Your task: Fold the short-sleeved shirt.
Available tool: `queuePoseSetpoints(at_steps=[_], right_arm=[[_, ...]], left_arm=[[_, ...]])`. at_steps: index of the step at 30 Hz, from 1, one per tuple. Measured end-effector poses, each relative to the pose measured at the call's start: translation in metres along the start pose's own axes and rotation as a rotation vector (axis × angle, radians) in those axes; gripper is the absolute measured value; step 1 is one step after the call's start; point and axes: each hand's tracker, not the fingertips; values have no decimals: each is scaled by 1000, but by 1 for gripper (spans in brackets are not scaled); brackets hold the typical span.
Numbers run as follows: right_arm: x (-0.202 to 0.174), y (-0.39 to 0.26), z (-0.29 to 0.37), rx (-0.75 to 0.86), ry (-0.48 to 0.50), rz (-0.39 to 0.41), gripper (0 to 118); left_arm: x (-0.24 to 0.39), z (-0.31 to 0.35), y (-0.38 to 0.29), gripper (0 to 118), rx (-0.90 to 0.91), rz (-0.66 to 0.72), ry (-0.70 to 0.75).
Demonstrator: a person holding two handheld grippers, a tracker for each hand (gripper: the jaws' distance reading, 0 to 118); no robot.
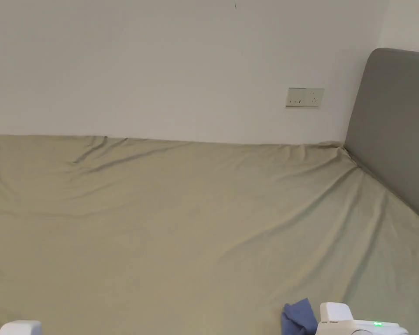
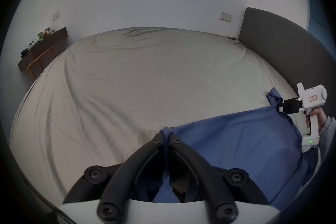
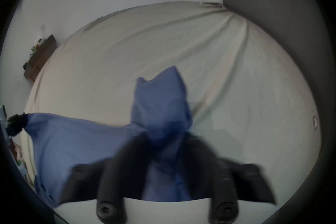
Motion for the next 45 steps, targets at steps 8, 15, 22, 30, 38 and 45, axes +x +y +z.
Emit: queuePoseSetpoints(at_steps=[8,15,22,30,38,45], right_arm=[[18,-3,67,126,65,51,7],[9,-68,199,292,119,133,7],[15,-193,260,283,115,104,7],[21,-294,218,63,77,16,7],[4,-300,254,240,-1,153,78],[-15,-286,321,656,-66,210,36]], left_arm=[[-10,36,-1,3,32,32,10],[-4,140,-27,3,105,38,-5],[20,214,-110,3,67,-38,10],[31,212,-205,3,-103,-78,34],[20,227,-205,114,48,12,61],[25,281,-175,49,379,-2,47]])
